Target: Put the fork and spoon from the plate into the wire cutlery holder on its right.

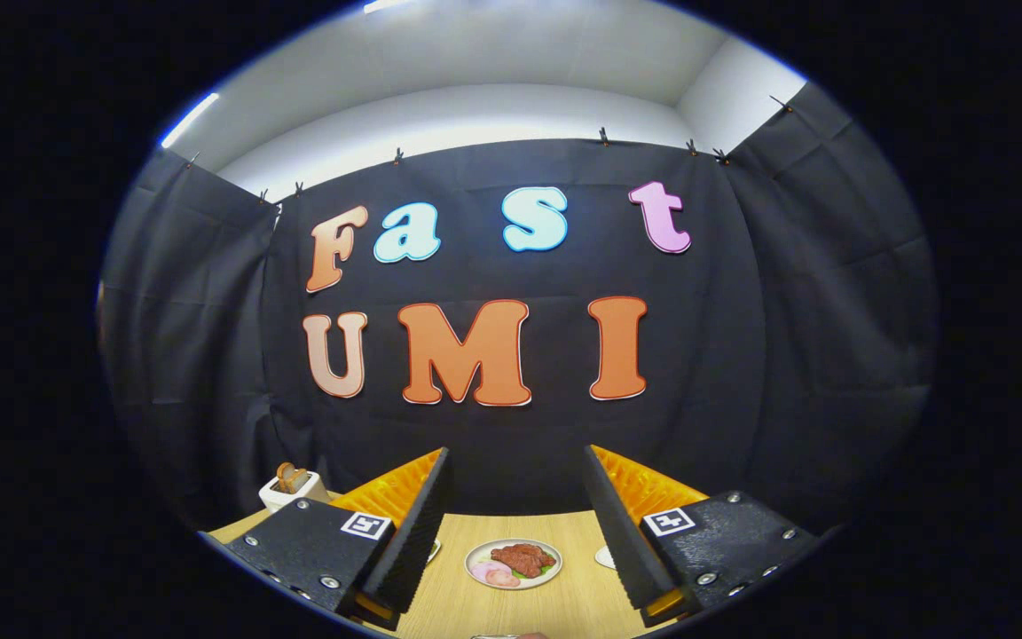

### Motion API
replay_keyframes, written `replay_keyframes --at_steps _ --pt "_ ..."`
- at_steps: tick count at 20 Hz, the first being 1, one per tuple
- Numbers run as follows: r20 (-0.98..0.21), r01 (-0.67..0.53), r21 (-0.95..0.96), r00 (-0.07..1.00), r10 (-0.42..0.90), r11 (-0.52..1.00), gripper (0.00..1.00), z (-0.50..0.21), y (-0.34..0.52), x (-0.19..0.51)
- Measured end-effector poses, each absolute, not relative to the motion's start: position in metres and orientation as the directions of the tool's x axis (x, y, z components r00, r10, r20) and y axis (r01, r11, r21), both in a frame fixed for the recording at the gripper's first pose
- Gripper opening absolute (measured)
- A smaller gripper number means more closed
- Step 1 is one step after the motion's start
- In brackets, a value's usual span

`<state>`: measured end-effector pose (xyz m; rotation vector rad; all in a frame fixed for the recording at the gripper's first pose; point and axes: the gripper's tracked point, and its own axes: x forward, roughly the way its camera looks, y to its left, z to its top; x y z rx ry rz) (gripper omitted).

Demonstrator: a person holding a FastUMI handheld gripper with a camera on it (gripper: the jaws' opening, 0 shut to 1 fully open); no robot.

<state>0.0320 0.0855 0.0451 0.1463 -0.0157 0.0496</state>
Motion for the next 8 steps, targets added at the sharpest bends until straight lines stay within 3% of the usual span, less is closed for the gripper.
replay_keyframes --at_steps 8 --pt "0.028 -0.073 0.116 0.997 0.071 0.991 0.88 0.0464 0.0981 0.0348"
